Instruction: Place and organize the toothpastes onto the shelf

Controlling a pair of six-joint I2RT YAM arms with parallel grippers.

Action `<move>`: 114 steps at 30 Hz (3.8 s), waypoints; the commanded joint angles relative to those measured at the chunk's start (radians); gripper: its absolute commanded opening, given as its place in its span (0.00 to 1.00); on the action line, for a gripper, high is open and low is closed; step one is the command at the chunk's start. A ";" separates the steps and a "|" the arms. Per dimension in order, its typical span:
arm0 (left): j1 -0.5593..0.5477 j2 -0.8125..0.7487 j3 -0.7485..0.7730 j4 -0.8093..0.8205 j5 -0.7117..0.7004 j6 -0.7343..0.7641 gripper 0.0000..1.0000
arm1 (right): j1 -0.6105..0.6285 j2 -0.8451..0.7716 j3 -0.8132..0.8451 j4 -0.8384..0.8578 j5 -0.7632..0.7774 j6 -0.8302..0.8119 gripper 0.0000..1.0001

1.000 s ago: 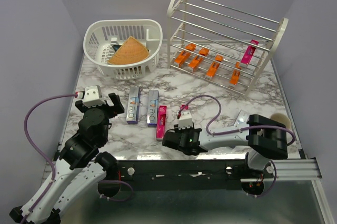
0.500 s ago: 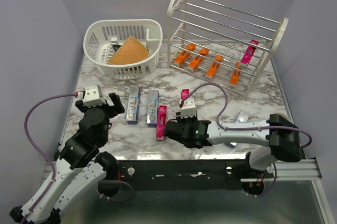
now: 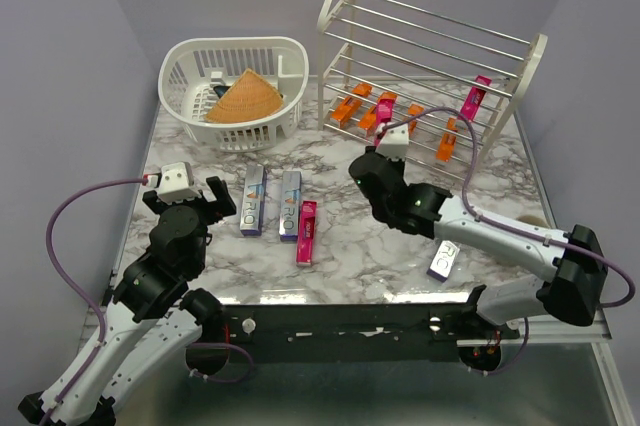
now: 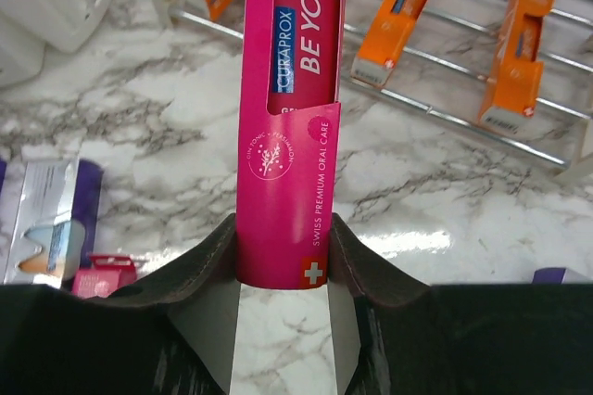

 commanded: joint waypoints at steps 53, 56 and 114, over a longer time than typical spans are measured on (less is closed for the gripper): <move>0.032 0.034 -0.017 0.029 0.068 0.009 0.99 | -0.558 0.349 0.325 0.243 -0.147 -0.125 0.42; 0.032 0.034 -0.017 0.029 0.069 0.009 0.99 | -0.558 0.344 0.322 0.209 -0.110 -0.075 0.42; 0.049 -0.003 -0.011 0.012 0.060 0.000 0.99 | 0.355 0.298 -0.085 0.270 -0.323 0.217 1.00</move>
